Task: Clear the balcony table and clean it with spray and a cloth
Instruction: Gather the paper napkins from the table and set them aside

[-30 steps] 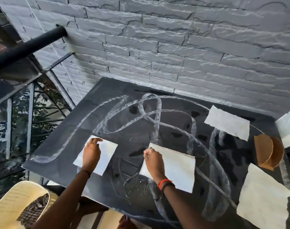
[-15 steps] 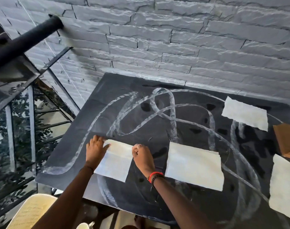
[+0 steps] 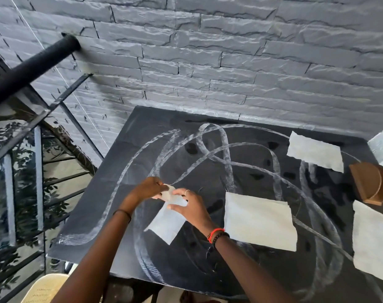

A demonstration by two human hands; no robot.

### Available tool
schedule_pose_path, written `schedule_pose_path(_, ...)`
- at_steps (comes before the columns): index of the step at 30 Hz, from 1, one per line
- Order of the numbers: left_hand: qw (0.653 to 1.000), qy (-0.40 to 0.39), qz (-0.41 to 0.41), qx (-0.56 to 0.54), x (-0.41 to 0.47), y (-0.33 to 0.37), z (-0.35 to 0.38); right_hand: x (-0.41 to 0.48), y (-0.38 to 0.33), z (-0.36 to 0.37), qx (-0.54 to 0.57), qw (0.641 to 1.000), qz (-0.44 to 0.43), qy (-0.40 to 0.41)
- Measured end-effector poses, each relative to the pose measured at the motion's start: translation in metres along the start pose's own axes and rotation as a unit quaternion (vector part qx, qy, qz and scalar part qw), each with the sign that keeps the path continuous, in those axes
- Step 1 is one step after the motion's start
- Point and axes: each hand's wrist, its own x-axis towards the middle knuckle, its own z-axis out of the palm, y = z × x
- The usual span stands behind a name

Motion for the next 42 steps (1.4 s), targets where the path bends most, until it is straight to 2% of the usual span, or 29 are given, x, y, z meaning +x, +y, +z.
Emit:
schedule_pose_path(6, 0.99, -0.105, 0.003, -0.094, -0.005, 0.045, 0.01, -0.011, -0.004, -0.025, 0.045, 0.997, 0.017, 0.06)
schedule_pose_path(8, 0.988, -0.12, 0.017, -0.096, -0.003, 0.057, 0.018, -0.014, -0.002, -0.037, 0.07, 0.992, 0.029, 0.099)
schedule_pose_path(11, 0.985, -0.14, 0.036, -0.097, -0.005, 0.072, 0.03, -0.02, 0.005, -0.056, 0.079, 0.99, 0.032, 0.111)
schedule_pose_path(14, 0.973, -0.207, 0.066, -0.078, -0.011, 0.092, 0.043, -0.028, 0.014, -0.08, 0.069, 0.986, 0.055, 0.139)
schedule_pose_path(16, 0.964, -0.244, 0.094, -0.038, -0.008, 0.1, 0.059, -0.036, 0.025, -0.099, 0.082, 0.976, 0.074, 0.186)
schedule_pose_path(21, 0.949, -0.232, 0.134, 0.164, -0.001, 0.113, 0.101, -0.054, 0.047, -0.148, 0.115, 0.95, 0.147, 0.249)
schedule_pose_path(23, 0.941, -0.28, 0.134, 0.134, 0.005, 0.125, 0.121, -0.068, 0.064, -0.181, 0.134, 0.936, 0.182, 0.271)
schedule_pose_path(26, 0.939, -0.329, 0.1, 0.01, 0.009, 0.117, 0.121, -0.083, 0.082, -0.207, 0.184, 0.92, 0.225, 0.264)
schedule_pose_path(29, 0.941, -0.322, 0.067, -0.086, 0.011, 0.114, 0.128, -0.099, 0.105, -0.225, 0.255, 0.896, 0.275, 0.238)
schedule_pose_path(32, 0.943, -0.305, 0.027, -0.127, 0.017, 0.11, 0.143, -0.109, 0.131, -0.24, 0.234, 0.891, 0.312, 0.232)
schedule_pose_path(35, 0.95, -0.283, -0.013, -0.13, 0.019, 0.108, 0.159, -0.107, 0.15, -0.247, 0.162, 0.905, 0.309, 0.242)
schedule_pose_path(39, 0.97, -0.197, -0.056, -0.127, 0.026, 0.103, 0.18, -0.101, 0.164, -0.25, 0.009, 0.929, 0.287, 0.235)
schedule_pose_path(42, 0.982, -0.152, -0.061, -0.093, 0.036, 0.097, 0.191, -0.097, 0.166, -0.249, -0.06, 0.936, 0.269, 0.22)
